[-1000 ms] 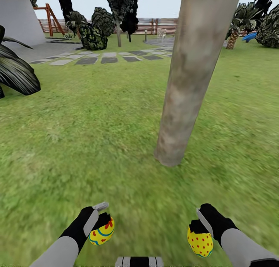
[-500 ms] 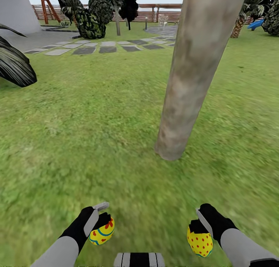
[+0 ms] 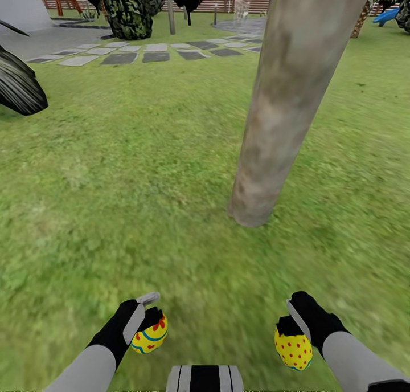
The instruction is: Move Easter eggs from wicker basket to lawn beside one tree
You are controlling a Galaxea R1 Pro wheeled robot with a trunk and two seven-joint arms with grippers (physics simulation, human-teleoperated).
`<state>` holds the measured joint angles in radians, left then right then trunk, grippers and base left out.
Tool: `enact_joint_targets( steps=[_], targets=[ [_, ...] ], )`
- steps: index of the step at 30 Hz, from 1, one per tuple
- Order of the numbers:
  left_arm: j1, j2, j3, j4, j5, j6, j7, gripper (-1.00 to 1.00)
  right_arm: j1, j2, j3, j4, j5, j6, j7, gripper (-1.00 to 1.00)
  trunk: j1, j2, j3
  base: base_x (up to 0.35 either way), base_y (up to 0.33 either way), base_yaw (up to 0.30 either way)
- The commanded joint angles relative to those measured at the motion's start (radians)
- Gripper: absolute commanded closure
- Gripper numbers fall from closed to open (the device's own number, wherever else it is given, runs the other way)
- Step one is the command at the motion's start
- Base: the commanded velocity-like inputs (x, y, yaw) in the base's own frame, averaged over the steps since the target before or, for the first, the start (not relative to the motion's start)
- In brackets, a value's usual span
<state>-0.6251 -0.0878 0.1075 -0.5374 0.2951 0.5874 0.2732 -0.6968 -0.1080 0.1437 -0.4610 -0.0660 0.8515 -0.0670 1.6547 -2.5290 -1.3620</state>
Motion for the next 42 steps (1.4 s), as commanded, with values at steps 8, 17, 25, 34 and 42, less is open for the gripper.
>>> enact_joint_targets(
  steps=[8, 17, 25, 34, 42],
  targets=[
    [0.001, -0.002, 0.004, 0.040, 0.016, -0.005, 0.002, -1.00, 0.002, -0.001, 0.005, 0.078, -0.038, -0.073, -0.008, -1.00, 0.002, 0.000, -0.005, 0.000, 0.000, 0.000],
    [0.001, -0.003, 0.004, 0.040, 0.016, -0.004, 0.001, -1.00, 0.002, -0.001, 0.004, 0.078, -0.038, -0.074, -0.008, -1.00, 0.002, 0.000, -0.005, 0.000, 0.000, 0.000],
    [0.001, -0.008, 0.004, 0.059, 0.016, -0.010, -0.002, -1.00, 0.002, 0.000, 0.005, 0.078, -0.038, -0.073, -0.008, -1.00, 0.002, 0.000, -0.005, 0.000, 0.000, 0.000],
    [0.001, -0.007, 0.004, 0.074, 0.015, -0.030, -0.067, -1.00, 0.002, 0.002, 0.005, 0.079, -0.038, -0.074, -0.008, -1.00, 0.002, 0.000, -0.005, 0.000, 0.000, 0.000],
    [0.001, -0.003, 0.004, 0.076, 0.015, -0.031, -0.080, -1.00, 0.002, 0.002, 0.005, 0.079, -0.038, -0.074, -0.008, -1.00, 0.002, 0.000, -0.005, 0.000, 0.000, 0.000]
  ],
)
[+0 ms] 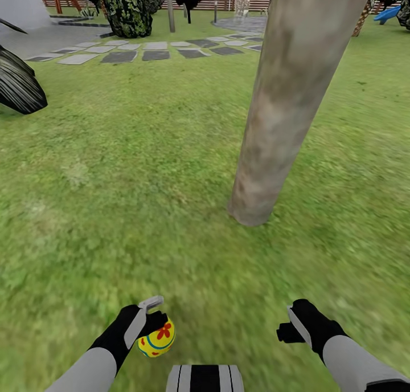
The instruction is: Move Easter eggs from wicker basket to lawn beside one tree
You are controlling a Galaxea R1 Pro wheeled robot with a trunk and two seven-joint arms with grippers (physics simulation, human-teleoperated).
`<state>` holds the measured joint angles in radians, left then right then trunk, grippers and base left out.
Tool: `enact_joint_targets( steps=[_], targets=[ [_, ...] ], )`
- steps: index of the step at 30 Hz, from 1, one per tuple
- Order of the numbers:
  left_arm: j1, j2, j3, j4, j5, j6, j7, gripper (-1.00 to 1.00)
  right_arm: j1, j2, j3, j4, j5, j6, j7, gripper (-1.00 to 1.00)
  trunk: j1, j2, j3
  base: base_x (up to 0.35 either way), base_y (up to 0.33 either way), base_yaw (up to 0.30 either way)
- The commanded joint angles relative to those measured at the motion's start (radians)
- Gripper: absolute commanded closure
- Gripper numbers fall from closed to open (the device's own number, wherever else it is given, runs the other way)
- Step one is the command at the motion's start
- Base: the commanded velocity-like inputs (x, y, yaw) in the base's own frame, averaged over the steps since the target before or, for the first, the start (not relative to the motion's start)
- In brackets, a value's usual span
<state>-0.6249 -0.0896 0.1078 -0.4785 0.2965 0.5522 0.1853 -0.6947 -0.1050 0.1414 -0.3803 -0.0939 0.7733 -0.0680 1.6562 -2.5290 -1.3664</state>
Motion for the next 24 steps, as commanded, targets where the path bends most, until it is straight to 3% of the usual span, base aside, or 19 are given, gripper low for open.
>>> enact_joint_targets(
  steps=[1, 24],
  targets=[
    [0.001, -0.002, 0.003, 0.017, 0.012, 0.005, 0.008, -1.00, 0.000, -0.001, 0.007, -0.002, -0.010, 0.004, -0.007, -1.00, 0.000, 0.000, -0.001, 0.000, 0.000, 0.000],
    [0.001, -0.004, 0.003, 0.016, 0.012, 0.006, 0.006, -1.00, 0.000, 0.002, 0.008, 0.000, -0.010, 0.004, -0.009, -1.00, 0.000, 0.000, -0.001, 0.000, 0.000, 0.000]
  ],
)
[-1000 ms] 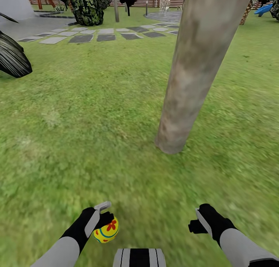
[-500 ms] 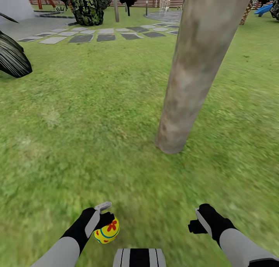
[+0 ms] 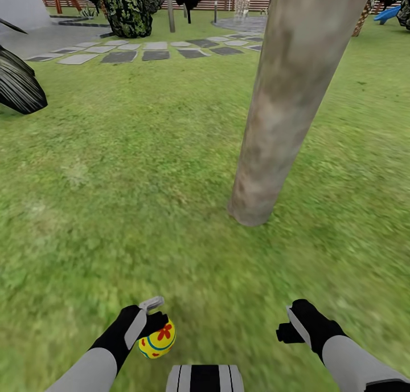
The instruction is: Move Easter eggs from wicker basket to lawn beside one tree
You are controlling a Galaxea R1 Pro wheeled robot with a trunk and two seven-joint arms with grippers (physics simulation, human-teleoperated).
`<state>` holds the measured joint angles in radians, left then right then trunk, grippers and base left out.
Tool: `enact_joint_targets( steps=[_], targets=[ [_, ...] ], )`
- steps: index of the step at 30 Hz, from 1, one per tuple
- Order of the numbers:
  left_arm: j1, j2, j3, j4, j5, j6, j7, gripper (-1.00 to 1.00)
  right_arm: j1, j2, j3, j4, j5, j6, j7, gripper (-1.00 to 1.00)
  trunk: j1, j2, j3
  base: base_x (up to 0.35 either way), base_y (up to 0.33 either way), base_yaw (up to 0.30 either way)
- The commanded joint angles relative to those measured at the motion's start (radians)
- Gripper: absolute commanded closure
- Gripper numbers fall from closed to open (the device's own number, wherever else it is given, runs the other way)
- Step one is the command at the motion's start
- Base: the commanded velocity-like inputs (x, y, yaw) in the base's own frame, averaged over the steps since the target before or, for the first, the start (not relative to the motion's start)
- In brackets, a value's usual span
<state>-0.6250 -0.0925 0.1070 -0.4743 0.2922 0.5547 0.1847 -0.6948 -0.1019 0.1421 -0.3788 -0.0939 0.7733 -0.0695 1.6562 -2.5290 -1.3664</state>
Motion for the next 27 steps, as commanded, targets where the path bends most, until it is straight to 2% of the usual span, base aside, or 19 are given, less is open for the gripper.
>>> enact_joint_targets(
  steps=[1, 27],
  targets=[
    [0.001, -0.001, 0.003, 0.012, 0.016, 0.004, 0.007, -1.00, 0.000, -0.001, 0.007, -0.002, -0.010, 0.004, -0.007, -1.00, 0.000, 0.000, -0.001, 0.000, 0.000, 0.000],
    [0.001, -0.009, 0.002, 0.033, 0.016, 0.004, 0.007, -1.00, 0.000, 0.016, 0.008, 0.000, -0.010, 0.005, -0.009, -1.00, 0.000, 0.000, -0.001, 0.000, 0.000, 0.000]
  ],
)
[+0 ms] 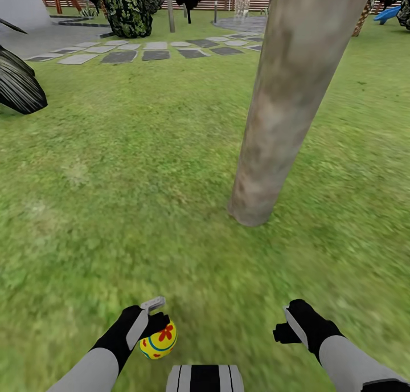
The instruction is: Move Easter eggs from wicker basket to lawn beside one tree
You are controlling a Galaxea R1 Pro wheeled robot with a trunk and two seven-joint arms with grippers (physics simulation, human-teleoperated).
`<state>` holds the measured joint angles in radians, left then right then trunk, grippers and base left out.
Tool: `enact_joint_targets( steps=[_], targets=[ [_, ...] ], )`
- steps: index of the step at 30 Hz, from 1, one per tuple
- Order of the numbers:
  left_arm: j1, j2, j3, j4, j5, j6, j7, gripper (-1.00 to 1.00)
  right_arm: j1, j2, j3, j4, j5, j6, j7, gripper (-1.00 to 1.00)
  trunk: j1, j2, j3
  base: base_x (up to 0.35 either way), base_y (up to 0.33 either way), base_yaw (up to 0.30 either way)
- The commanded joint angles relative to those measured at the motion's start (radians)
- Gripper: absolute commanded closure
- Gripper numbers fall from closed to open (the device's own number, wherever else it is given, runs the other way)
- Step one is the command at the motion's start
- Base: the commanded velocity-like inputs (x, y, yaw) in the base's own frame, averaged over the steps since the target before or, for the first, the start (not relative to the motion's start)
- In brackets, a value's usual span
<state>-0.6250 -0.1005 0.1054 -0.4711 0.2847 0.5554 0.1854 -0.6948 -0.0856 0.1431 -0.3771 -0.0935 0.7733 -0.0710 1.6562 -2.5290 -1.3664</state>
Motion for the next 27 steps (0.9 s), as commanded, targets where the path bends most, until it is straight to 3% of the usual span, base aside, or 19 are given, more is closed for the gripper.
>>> enact_joint_targets(
  steps=[1, 27],
  targets=[
    [0.001, -0.002, 0.004, 0.030, 0.024, 0.003, 0.006, -1.00, 0.000, 0.003, 0.007, -0.002, -0.010, 0.005, -0.007, -1.00, 0.000, 0.000, -0.001, 0.000, 0.000, 0.000],
    [0.001, -0.004, 0.004, 0.031, 0.024, 0.003, 0.006, -1.00, 0.000, 0.017, 0.007, -0.002, -0.006, 0.006, -0.009, -1.00, 0.000, 0.000, -0.001, 0.000, 0.000, 0.000]
  ],
)
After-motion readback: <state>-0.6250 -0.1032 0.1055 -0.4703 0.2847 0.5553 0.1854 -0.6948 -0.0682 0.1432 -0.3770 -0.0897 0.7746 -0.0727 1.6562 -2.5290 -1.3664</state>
